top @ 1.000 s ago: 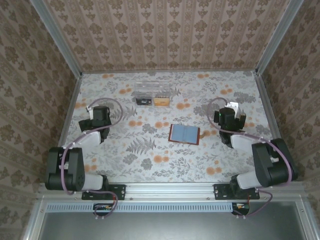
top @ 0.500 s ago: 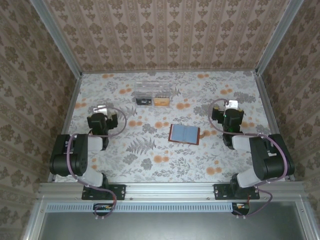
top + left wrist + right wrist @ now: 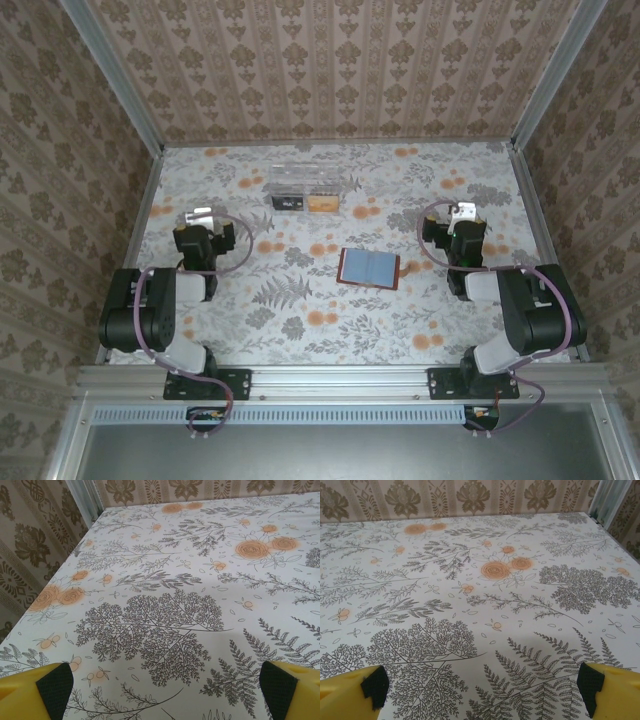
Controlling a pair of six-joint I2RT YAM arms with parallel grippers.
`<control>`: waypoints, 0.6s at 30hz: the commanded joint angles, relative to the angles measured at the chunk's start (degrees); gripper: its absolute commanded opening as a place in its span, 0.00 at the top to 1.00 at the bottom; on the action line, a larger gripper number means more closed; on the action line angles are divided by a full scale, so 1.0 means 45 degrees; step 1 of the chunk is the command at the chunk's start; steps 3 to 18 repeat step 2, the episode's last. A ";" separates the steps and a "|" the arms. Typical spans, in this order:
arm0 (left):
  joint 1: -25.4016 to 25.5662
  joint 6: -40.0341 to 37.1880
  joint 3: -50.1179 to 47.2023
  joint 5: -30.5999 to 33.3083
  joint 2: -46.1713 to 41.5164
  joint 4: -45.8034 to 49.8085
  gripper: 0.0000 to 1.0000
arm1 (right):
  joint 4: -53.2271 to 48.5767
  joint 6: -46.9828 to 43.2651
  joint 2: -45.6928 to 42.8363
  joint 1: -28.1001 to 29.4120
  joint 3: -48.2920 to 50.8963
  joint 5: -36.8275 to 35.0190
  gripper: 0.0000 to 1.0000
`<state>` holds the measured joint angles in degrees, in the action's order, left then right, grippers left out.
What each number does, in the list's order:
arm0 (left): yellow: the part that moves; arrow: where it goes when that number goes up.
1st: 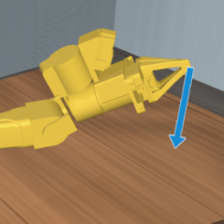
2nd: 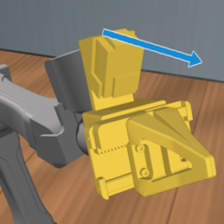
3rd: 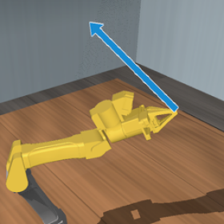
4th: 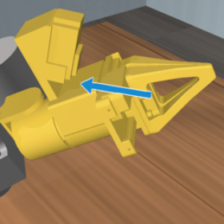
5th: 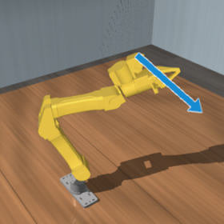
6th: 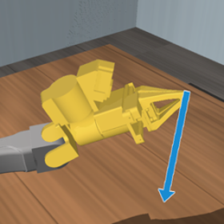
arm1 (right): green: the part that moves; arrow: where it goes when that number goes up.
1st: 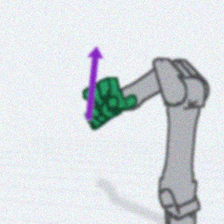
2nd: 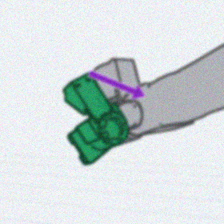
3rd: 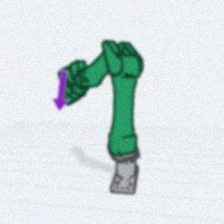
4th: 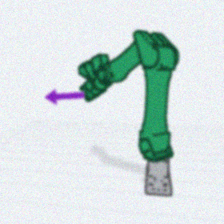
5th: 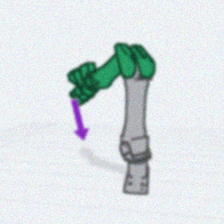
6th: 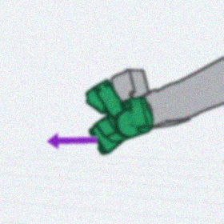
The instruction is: Take the credit cards out of the card holder
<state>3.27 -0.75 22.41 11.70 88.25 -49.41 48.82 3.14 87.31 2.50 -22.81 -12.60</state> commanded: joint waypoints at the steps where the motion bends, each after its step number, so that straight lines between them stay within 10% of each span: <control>1: -0.0087 -0.0183 -0.0030 -0.0261 -0.0051 -0.0339 0.00 | 0.0420 -0.0052 0.0071 -0.0029 0.0068 0.0273 0.00; 18: -0.0100 -0.0184 -0.0030 -0.0277 -0.0055 -0.0330 0.00 | 0.0404 -0.0052 0.0061 -0.0029 0.0068 0.0279 0.00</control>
